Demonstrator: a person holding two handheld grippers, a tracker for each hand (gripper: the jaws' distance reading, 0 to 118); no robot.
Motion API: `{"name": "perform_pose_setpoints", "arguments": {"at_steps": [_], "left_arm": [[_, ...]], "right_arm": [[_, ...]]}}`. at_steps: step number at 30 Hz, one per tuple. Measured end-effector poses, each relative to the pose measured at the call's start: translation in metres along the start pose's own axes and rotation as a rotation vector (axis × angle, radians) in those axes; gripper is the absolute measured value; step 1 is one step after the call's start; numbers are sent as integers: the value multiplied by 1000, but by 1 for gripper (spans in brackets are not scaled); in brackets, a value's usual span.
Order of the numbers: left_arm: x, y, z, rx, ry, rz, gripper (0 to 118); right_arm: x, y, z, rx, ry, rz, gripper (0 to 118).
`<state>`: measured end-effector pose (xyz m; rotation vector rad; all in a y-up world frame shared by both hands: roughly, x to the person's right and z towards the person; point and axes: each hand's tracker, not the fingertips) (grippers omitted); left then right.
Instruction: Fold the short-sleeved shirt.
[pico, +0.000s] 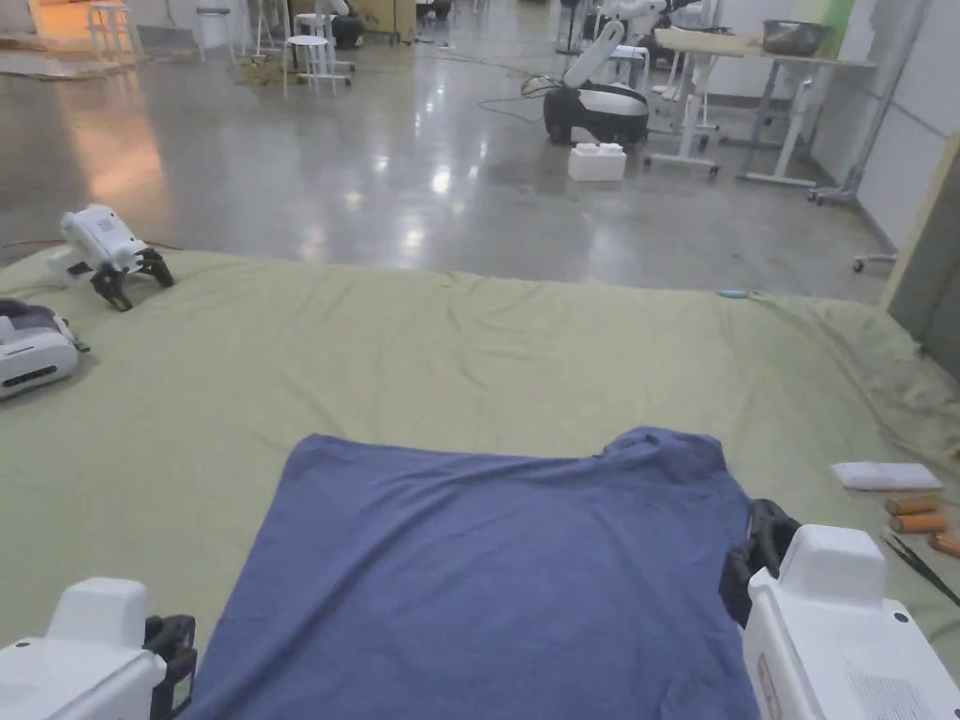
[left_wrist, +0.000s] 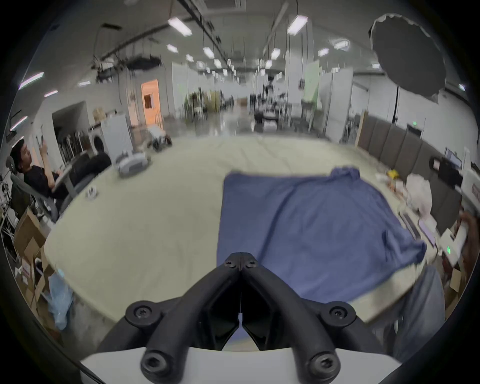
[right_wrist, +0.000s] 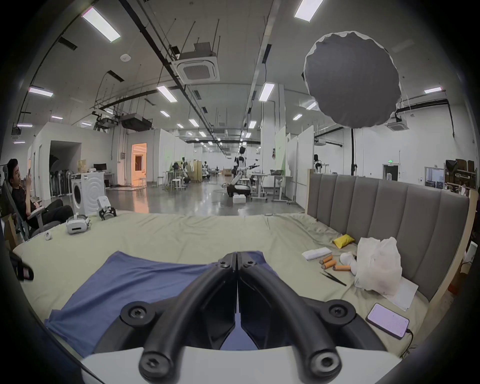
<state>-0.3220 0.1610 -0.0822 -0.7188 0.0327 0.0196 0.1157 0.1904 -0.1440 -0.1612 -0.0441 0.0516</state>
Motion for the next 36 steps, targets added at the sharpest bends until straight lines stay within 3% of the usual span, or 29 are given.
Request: {"name": "perform_pose_setpoints", "arguments": {"at_steps": [3, 5, 7, 8, 10, 21, 24, 28, 32, 36], "left_arm": [[-7, -24, 0, -129, -2, 38, 0], [-10, -36, -5, -172, -10, 53, 21], [-8, -41, -10, -215, 18, 67, 61], [-7, -44, -16, -252, 31, 67, 71], [0, -43, -18, -285, 49, 57, 76], [-3, -40, -51, -300, 88, 96, 73], [-6, -37, -57, -281, 92, 98, 55], [-8, -40, -75, -295, 22, 135, 15], [1, -45, -80, -297, 47, 97, 8], [-5, -40, -78, -311, 29, 104, 2]], "right_arm": [[-1, -8, -2, -38, 8, 2, 0], [-2, -12, -1, -58, 13, 7, 0], [-5, -15, -1, -73, 19, 12, 0], [-6, -16, -2, -80, 24, 16, 0], [-7, -18, -1, -90, 29, 21, 0], [5, -26, -3, -120, 16, 17, 0], [10, -29, -5, -133, 13, 8, 0], [18, -36, -6, -163, 9, 3, 0], [33, -46, -5, -256, 6, 1, 0], [49, -54, -6, -443, 23, 60, 4]]}}
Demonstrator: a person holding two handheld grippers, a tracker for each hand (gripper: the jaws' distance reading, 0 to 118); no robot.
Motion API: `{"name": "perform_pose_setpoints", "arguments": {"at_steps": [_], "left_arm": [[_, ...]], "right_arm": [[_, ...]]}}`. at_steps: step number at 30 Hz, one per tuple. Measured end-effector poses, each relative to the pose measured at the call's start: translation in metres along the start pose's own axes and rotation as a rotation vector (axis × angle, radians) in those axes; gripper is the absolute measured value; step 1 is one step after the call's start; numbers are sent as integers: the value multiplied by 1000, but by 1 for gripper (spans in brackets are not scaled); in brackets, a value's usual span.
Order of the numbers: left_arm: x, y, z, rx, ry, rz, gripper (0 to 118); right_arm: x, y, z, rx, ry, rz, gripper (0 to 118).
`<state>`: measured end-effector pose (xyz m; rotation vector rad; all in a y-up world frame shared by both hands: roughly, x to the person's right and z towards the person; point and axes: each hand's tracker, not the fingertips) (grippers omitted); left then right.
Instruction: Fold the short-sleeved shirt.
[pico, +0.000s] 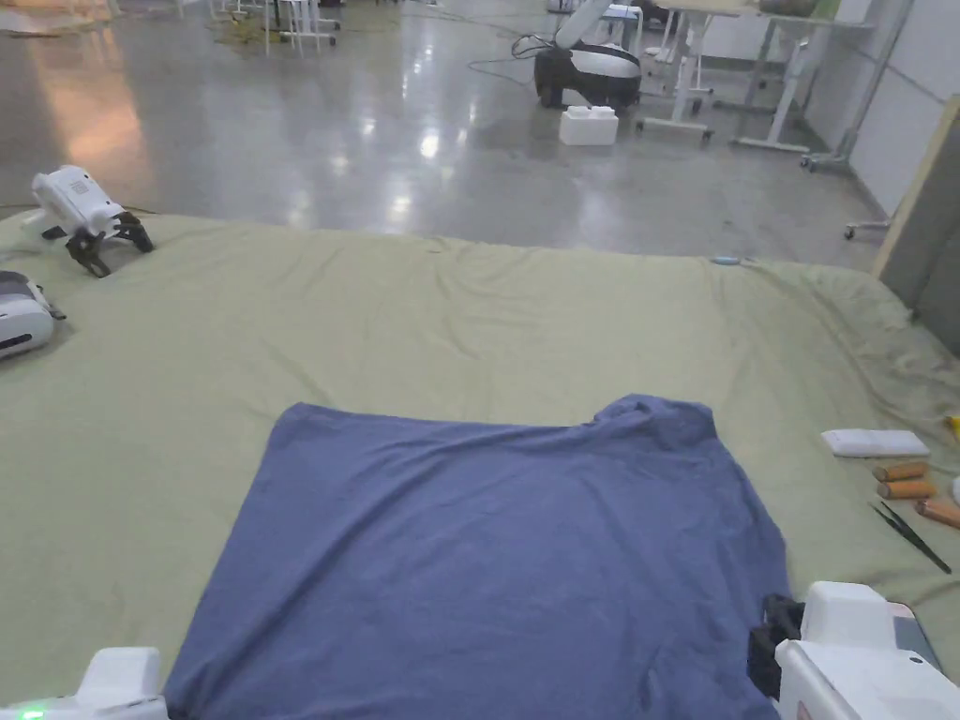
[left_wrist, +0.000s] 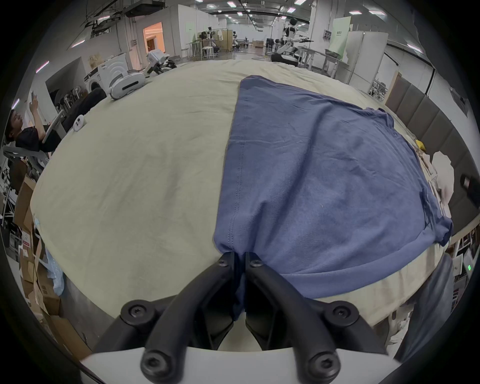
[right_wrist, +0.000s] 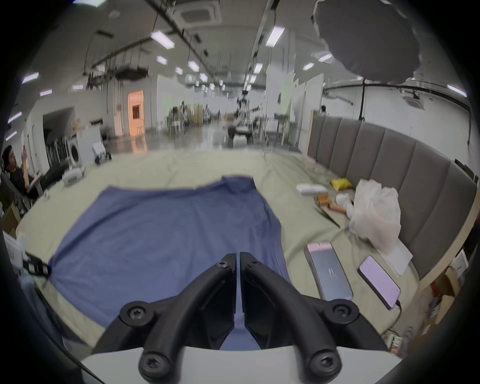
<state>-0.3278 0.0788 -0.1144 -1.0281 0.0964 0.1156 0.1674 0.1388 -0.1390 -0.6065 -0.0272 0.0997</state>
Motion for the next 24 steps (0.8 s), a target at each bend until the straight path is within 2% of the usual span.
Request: {"name": "perform_pose_setpoints", "arguments": {"at_steps": [1, 2, 4, 5, 9, 14, 15, 16, 17, 18, 20, 24], "left_arm": [[-1, 1, 2, -1, -7, 6, 1], [-3, 1, 2, 0, -13, 8, 1], [-6, 2, 8, 3, -23, 7, 1], [-7, 1, 11, 10, -29, 11, 1], [-10, 1, 21, 36, -51, 29, 1], [-11, 6, 28, 66, -69, 52, 1], [-10, 6, 28, 66, -69, 49, 1], [-10, 7, 27, 66, -69, 47, 1], [-10, 7, 26, 65, -69, 46, 1], [-10, 7, 24, 64, -70, 46, 1], [-11, 8, 24, 66, -72, 49, 1], [-9, 20, 33, 104, -85, 53, 1]], "right_arm": [[5, -3, -1, -39, -16, 2, 15], [7, -6, -2, -88, -25, 9, 34], [14, -15, -8, -211, -44, 32, 80], [19, -22, -9, -268, -39, 53, 86], [26, -51, -24, -421, -22, 90, 86], [20, -71, -40, -554, 28, 49, 79], [19, -74, -43, -558, 40, 44, 69], [19, -76, -43, -553, 82, 14, 46], [22, -77, -45, -539, 113, -24, 28], [22, -76, -43, -529, 119, -27, 12], [18, -71, -38, -526, 85, 50, 9], [26, -53, -23, -481, 92, 15, 7]]}}
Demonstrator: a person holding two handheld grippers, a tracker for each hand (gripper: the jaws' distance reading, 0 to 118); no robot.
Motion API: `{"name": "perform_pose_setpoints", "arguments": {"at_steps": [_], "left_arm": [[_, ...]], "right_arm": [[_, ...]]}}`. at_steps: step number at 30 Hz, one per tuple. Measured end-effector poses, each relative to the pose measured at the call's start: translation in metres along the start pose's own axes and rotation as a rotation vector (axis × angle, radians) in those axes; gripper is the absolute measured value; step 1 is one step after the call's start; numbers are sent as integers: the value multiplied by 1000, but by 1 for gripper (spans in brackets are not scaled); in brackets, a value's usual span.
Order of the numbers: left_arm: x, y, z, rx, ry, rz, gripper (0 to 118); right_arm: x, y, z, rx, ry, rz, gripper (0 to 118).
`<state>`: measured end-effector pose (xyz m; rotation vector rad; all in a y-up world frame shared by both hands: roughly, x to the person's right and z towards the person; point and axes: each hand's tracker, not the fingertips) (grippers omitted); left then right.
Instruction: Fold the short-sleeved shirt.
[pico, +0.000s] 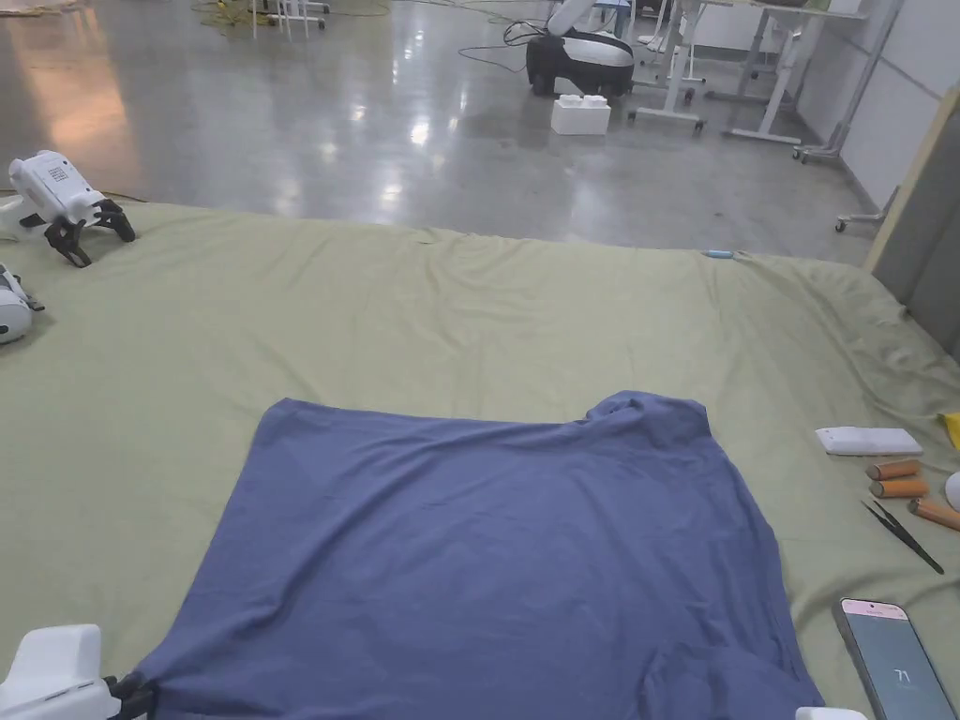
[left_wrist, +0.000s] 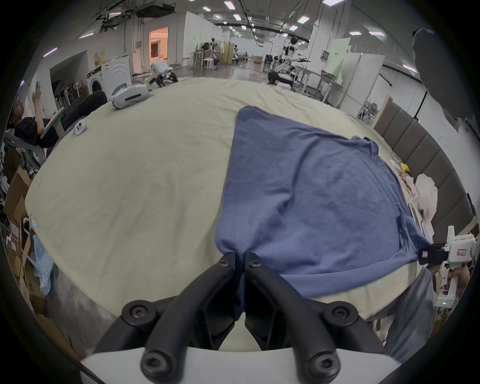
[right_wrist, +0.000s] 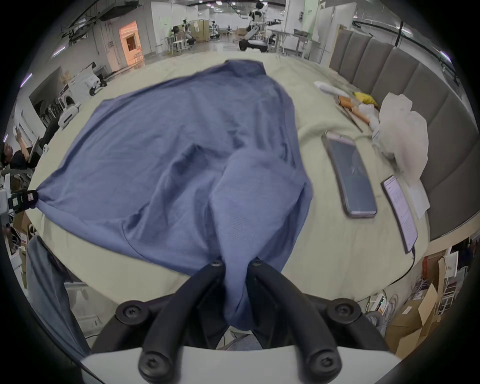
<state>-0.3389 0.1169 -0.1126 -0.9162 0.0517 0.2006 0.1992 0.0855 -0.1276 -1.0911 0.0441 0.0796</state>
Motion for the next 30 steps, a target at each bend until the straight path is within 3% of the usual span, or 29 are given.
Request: {"name": "perform_pose_setpoints", "arguments": {"at_steps": [10, 17, 26, 28, 30], "left_arm": [[11, 78, -27, 94, -15, -15, 1], [13, 133, -99, 37, 6, -4, 0], [20, 142, -154, -53, 32, 11, 1], [21, 141, -156, -62, 33, 30, 7], [24, 140, -150, -36, 40, 28, 22]], "right_arm": [[3, 87, 19, 159, -15, -14, 7], [11, 161, -39, 164, -10, -28, 7], [14, 189, -111, 100, -4, 7, 7], [15, 187, -115, 92, -5, 7, 9], [13, 186, -112, 95, -22, 4, 17]]}}
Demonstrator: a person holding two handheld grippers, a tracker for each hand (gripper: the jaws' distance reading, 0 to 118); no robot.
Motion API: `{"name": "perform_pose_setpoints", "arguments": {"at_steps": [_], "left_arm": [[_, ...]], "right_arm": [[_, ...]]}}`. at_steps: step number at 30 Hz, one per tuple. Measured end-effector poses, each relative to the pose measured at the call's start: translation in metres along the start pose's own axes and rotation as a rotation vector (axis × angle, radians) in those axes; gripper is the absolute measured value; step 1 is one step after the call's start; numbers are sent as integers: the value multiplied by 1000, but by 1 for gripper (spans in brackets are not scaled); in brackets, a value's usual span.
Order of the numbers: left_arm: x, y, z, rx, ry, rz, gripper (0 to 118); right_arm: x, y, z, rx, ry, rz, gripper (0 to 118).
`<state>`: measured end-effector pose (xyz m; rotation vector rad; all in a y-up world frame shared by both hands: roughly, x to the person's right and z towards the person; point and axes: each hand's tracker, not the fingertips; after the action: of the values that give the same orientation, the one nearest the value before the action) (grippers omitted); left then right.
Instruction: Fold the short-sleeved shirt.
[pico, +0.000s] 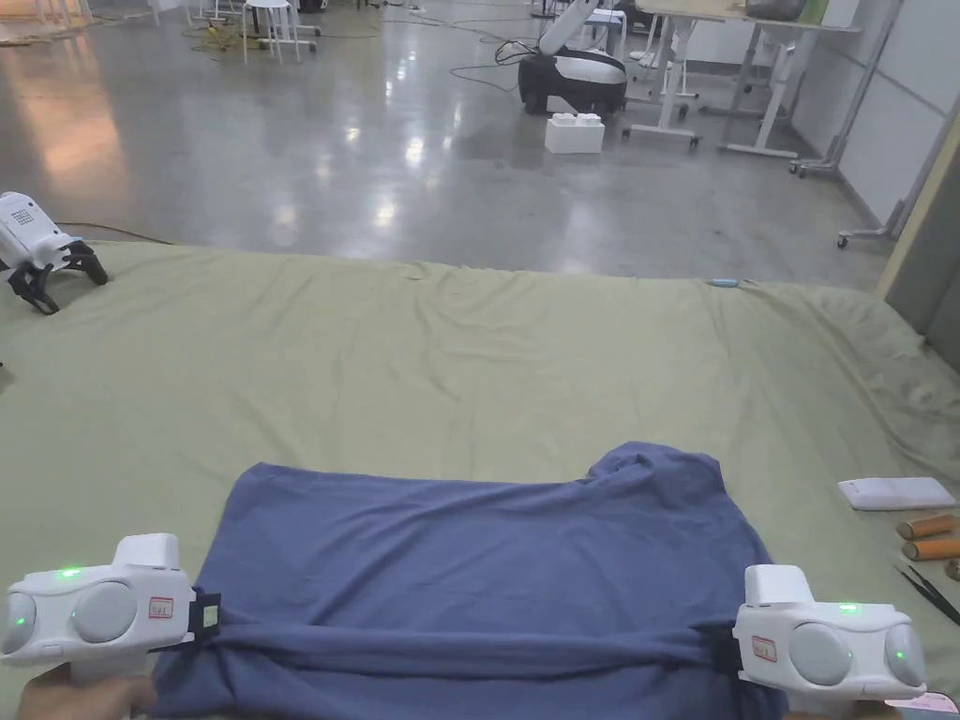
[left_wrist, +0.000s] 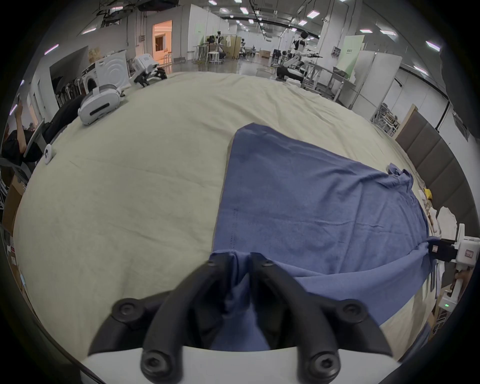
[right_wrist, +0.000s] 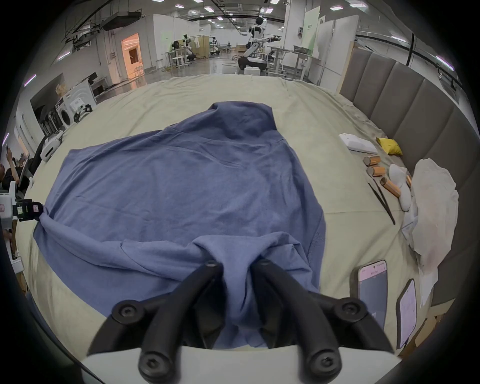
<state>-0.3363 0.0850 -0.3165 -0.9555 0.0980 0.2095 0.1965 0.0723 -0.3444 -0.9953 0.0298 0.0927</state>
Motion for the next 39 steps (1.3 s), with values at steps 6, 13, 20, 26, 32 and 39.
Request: {"name": "perform_pose_setpoints", "arguments": {"at_steps": [6, 13, 20, 26, 32, 39], "left_arm": [[21, -5, 47, 183, -50, -88, 78], [72, -26, 116, 512, -73, -217, 52], [95, -53, 154, 794, -15, -238, 11], [89, -62, 170, 850, -20, -254, 0], [71, -67, 178, 780, 9, -224, 0], [-28, -53, 104, 352, 42, -84, 0]], "right_arm": [[-15, -7, 51, 228, -42, -18, 81], [-61, -19, 124, 641, -10, -69, 80], [-97, -36, 170, 880, -43, -148, 41], [-102, -48, 193, 987, -59, -108, 3], [-106, -50, 203, 1006, -84, -62, 0], [-99, -51, 185, 919, -70, -57, 0]]}}
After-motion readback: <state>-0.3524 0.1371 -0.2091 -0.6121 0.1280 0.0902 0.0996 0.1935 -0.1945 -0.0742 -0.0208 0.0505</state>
